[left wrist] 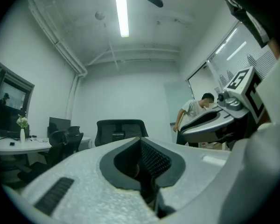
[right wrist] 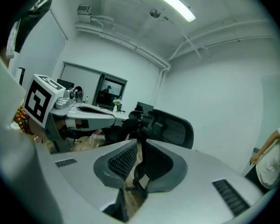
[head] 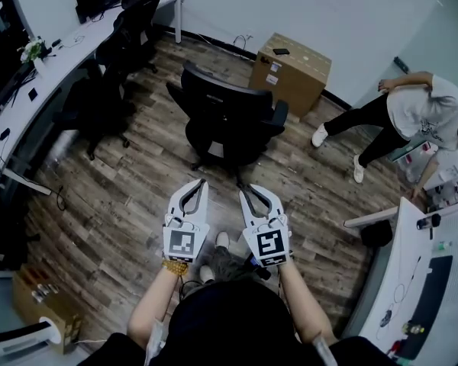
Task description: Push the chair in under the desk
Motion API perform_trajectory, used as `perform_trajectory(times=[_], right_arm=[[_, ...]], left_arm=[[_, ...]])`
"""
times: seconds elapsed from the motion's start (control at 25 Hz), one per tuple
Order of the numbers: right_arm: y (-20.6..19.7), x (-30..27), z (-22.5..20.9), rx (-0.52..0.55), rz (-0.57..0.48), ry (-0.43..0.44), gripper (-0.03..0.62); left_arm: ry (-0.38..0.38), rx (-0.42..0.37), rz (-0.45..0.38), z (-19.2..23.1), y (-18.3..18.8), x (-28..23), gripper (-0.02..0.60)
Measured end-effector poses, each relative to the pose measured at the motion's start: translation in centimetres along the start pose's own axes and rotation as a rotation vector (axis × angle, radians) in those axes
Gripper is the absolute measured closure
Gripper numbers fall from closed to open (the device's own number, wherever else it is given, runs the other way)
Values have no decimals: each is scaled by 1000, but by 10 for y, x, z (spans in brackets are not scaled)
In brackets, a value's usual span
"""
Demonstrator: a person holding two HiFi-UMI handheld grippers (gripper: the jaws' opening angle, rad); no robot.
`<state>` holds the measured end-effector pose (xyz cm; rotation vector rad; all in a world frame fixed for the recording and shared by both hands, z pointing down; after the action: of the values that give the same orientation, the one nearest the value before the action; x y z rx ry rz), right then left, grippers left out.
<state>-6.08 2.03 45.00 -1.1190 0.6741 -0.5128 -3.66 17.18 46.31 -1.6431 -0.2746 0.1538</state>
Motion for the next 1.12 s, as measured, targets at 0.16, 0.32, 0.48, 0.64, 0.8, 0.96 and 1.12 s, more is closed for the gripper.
perform_trajectory(times=[0.16, 0.32, 0.48, 0.64, 0.8, 0.96, 1.12], right_arm=[[-1, -25, -23, 2, 0, -3, 534], [-2, -50, -47, -8, -1, -5, 534], [-6, -70, -70, -18, -1, 1, 534], [-14, -90, -93, -33, -4, 3, 534], [-22, -104, -113, -42, -1, 14, 534], [-28, -121, -126, -19, 16, 27, 533], [-34, -135, -141, -3, 56, 11, 526]], left_arm=[[-8, -6, 11, 11, -5, -31, 574], [-15, -21, 23, 22, -7, -62, 574], [-12, -39, 35, 30, -8, -90, 575], [-5, -58, 56, 38, -13, -114, 575], [19, -72, 88, 46, -18, -129, 574], [49, -100, 99, 67, -26, -136, 574], [53, -87, 60, 92, -30, -140, 574]])
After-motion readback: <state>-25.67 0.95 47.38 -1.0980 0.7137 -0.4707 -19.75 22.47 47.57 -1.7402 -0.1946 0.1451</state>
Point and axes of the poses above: the fingertips, and each gripper's own axes: x backward along the fingers, z to its left, y out of its top, the point moved 6 cm from there along x, backward along the fingers, and after that the axes turned 2 degrees about -z, right-handed, at the moved point
